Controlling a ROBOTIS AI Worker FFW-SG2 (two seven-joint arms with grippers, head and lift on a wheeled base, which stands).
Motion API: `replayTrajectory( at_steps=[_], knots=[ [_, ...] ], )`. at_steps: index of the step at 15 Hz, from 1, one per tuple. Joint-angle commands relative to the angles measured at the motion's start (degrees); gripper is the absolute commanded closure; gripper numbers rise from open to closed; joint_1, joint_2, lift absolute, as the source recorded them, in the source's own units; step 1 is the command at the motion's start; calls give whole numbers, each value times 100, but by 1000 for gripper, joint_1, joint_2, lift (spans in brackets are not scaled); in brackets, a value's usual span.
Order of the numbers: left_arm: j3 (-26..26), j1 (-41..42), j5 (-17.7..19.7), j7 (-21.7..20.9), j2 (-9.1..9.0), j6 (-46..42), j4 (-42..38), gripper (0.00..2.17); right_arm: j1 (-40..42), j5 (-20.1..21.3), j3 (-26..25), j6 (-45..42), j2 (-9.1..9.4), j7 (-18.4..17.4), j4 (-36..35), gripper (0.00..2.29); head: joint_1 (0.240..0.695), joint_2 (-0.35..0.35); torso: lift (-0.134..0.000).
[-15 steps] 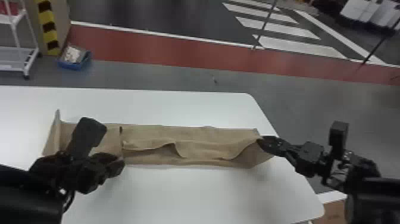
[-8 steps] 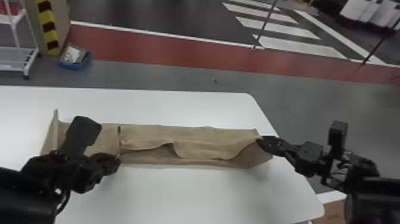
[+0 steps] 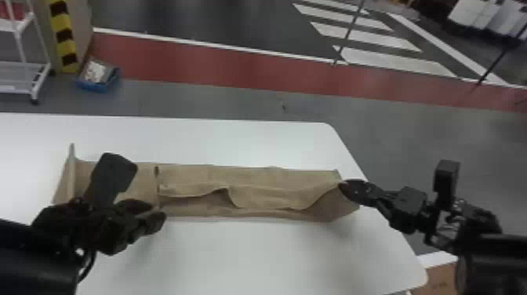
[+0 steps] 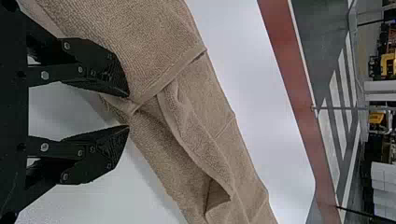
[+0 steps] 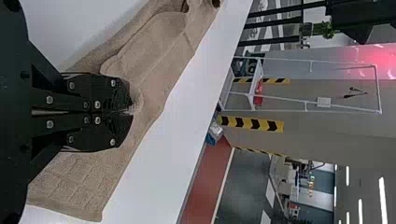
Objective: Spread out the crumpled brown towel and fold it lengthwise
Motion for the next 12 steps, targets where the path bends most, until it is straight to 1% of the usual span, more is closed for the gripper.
replayTrajectory(
  at_steps=[1, 10, 11, 12],
  knots=[
    [-15, -18, 0, -1, -1, 18, 7, 768, 12, -2, -41, 24, 0, 0, -36, 1315, 695, -350, -124],
    [-33, -247, 9, -10, -9, 440, 43, 788, 20, -11, -41, 60, 9, 0, -62, 1315, 695, -350, -124],
    [-6, -256, 18, -10, -9, 457, 69, 1021, 20, -2, -33, 60, 9, 0, -53, 1315, 695, -350, -124],
    [20, -265, 27, -1, -18, 457, 78, 1025, 20, -2, -24, 60, 9, 0, -44, 1315, 695, -350, -124]
  ],
)
